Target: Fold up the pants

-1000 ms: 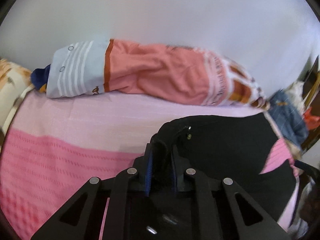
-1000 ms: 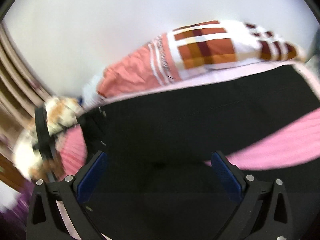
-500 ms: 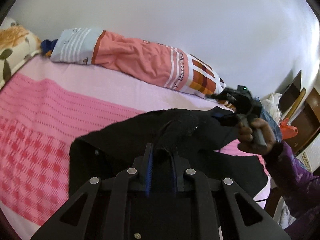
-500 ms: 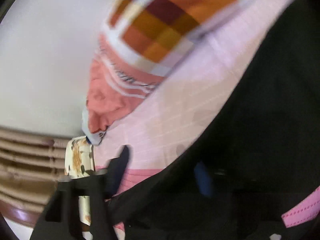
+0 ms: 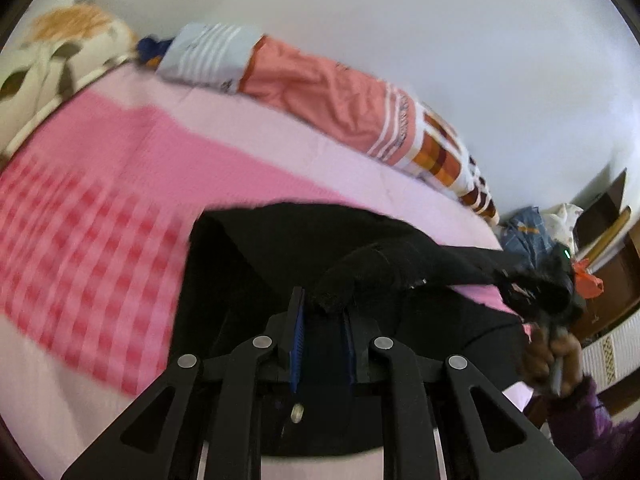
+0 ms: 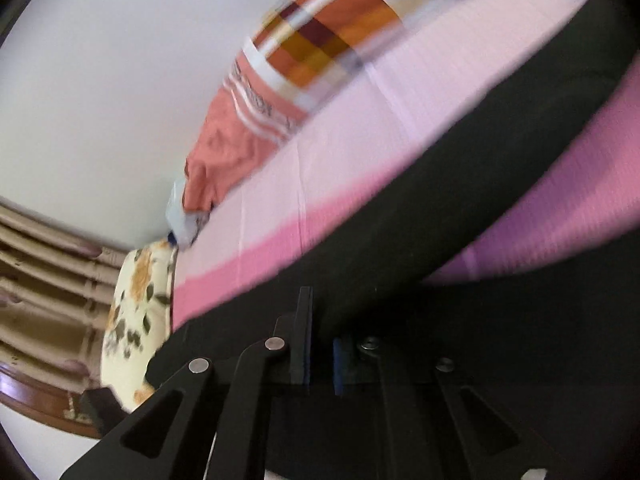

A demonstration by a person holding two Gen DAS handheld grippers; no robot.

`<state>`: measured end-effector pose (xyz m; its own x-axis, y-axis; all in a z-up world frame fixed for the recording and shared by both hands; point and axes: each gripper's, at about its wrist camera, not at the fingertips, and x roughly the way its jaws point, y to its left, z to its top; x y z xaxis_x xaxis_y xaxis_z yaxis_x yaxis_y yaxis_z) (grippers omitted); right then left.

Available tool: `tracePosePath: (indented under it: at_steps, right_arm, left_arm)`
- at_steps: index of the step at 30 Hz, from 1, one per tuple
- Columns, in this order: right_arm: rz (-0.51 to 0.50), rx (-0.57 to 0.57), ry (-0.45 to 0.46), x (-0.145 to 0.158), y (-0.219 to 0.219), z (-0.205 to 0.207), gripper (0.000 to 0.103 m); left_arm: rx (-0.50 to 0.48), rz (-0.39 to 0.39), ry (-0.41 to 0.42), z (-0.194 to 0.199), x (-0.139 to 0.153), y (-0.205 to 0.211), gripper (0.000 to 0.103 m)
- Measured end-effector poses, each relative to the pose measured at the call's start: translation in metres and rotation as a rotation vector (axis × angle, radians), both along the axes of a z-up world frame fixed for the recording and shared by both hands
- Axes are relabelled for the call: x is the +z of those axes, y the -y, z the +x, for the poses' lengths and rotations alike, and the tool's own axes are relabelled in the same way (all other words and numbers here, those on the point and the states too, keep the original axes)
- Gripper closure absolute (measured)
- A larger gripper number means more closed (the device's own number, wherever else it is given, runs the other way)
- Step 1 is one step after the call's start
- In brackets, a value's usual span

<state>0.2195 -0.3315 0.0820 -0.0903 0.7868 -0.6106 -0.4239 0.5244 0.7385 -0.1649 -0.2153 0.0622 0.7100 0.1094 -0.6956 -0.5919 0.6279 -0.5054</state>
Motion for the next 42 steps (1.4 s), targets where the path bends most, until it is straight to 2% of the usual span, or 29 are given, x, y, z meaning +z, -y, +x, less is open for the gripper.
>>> tracePosePath:
  at_steps: [4, 6, 8, 11, 13, 16, 18, 19, 20, 21, 22, 23, 25, 27, 29, 33, 34, 35, 37, 42]
  right_arm:
    - [-0.040, 0.020, -0.113, -0.032, 0.033, -0.043, 0.095]
    - [-0.052, 0.025, -0.140, -0.045, 0.040, -0.059, 0.095]
    - [-0.063, 0.028, -0.181, -0.060, 0.047, -0.069, 0.095]
    - [-0.045, 0.025, -0.247, -0.079, 0.052, -0.079, 0.095]
    - [-0.003, 0.055, -0.266, -0.083, 0.053, -0.083, 0.095]
    - [0.052, 0.049, -0.300, -0.089, 0.057, -0.085, 0.090]
    - [0.101, 0.015, -0.340, -0.092, 0.065, -0.078, 0.084]
    - [0.138, -0.026, -0.351, -0.093, 0.075, -0.071, 0.079]
    - [0.165, -0.052, -0.347, -0.097, 0.085, -0.066, 0.073]
    - [0.189, -0.091, -0.343, -0.095, 0.094, -0.057, 0.072]
    - [0.226, -0.145, -0.324, -0.093, 0.109, -0.043, 0.069]
    - [0.246, -0.185, -0.297, -0.091, 0.121, -0.029, 0.066]
    - [0.264, -0.248, -0.265, -0.094, 0.141, -0.004, 0.062]
    - [0.327, -0.327, -0.318, -0.106, 0.165, 0.030, 0.062]
    - [0.427, -0.409, -0.371, -0.116, 0.187, 0.053, 0.063]
    - [0.496, -0.551, -0.316, -0.117, 0.232, 0.098, 0.061]
    - [0.517, -0.583, -0.327, -0.120, 0.243, 0.107, 0.063]
    - [0.526, -0.598, -0.341, -0.123, 0.254, 0.115, 0.077]
    - [0.445, -0.574, -0.312, -0.121, 0.268, 0.128, 0.095]
    - [0.343, -0.533, -0.201, -0.099, 0.307, 0.129, 0.097]
  left_arm:
    - [0.045, -0.062, -0.067, -0.025, -0.023, 0.013, 0.087]
    - [0.084, -0.103, -0.084, -0.041, -0.037, 0.020, 0.088]
    - [0.103, -0.088, -0.113, -0.049, -0.041, 0.026, 0.088]
    - [0.113, 0.024, -0.190, -0.054, -0.034, 0.044, 0.088]
    - [0.132, 0.139, -0.246, -0.052, -0.020, 0.055, 0.088]
    - [0.176, 0.304, -0.319, -0.049, 0.003, 0.070, 0.082]
    - [0.209, 0.359, -0.328, -0.048, 0.019, 0.073, 0.080]
    - [0.219, 0.382, -0.316, -0.050, 0.027, 0.076, 0.076]
    - [0.216, 0.388, -0.305, -0.047, 0.033, 0.075, 0.059]
    - [0.212, 0.384, -0.291, -0.046, 0.038, 0.076, 0.048]
    - [0.209, 0.372, -0.266, -0.043, 0.043, 0.078, 0.031]
    - [0.205, 0.359, -0.236, -0.041, 0.046, 0.080, 0.028]
    - [0.165, 0.318, -0.160, -0.032, 0.049, 0.084, 0.028]
    - [0.129, 0.295, -0.154, -0.016, 0.045, 0.087, 0.028]
    - [0.091, 0.237, -0.143, 0.001, 0.035, 0.088, 0.028]
    - [0.071, 0.170, -0.143, 0.024, 0.022, 0.096, 0.028]
    - [0.070, 0.166, -0.141, 0.027, 0.021, 0.098, 0.028]
    - [0.066, 0.165, -0.146, 0.029, 0.021, 0.101, 0.028]
    - [0.047, 0.162, -0.166, 0.037, 0.017, 0.105, 0.028]
    - [0.001, 0.185, -0.201, 0.049, 0.013, 0.118, 0.028]
